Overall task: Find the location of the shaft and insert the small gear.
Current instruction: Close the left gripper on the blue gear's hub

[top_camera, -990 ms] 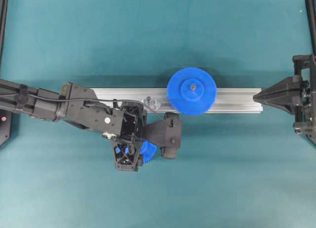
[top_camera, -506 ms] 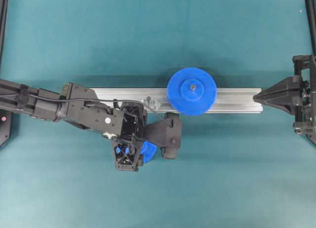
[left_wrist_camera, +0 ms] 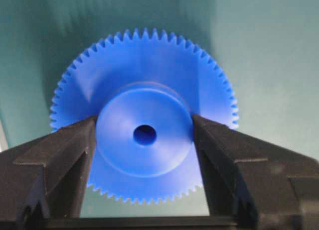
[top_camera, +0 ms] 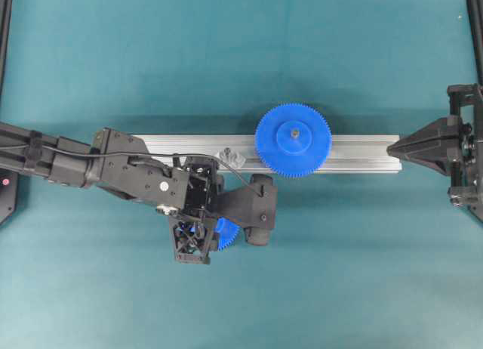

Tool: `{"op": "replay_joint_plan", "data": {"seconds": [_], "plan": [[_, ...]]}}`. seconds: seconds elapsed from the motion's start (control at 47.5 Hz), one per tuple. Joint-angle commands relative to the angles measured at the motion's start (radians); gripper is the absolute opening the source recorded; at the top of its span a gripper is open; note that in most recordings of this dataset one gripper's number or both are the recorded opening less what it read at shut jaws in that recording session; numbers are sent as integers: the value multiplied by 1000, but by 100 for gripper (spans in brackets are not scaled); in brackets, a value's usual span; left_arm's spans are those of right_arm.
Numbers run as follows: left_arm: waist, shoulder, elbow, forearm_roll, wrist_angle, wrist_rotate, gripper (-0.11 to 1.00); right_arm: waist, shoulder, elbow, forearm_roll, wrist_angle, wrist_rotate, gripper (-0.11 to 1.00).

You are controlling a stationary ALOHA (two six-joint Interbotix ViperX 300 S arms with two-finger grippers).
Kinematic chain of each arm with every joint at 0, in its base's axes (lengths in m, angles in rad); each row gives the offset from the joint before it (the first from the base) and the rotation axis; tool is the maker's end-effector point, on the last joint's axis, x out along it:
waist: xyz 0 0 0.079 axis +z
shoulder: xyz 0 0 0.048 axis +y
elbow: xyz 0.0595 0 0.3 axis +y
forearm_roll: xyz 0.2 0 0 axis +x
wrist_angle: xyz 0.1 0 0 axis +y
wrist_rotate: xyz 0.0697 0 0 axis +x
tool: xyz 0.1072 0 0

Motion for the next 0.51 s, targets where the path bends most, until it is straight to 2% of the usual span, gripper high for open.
{"op": "replay_joint_plan", "data": {"seconds": [0.0, 0.485], "plan": [[3, -14, 3, 2, 15, -3, 64, -2, 8, -11, 0, -9, 9, 2], [2, -23, -5, 2, 15, 6, 64, -3, 8, -11, 0, -9, 9, 2]]}}
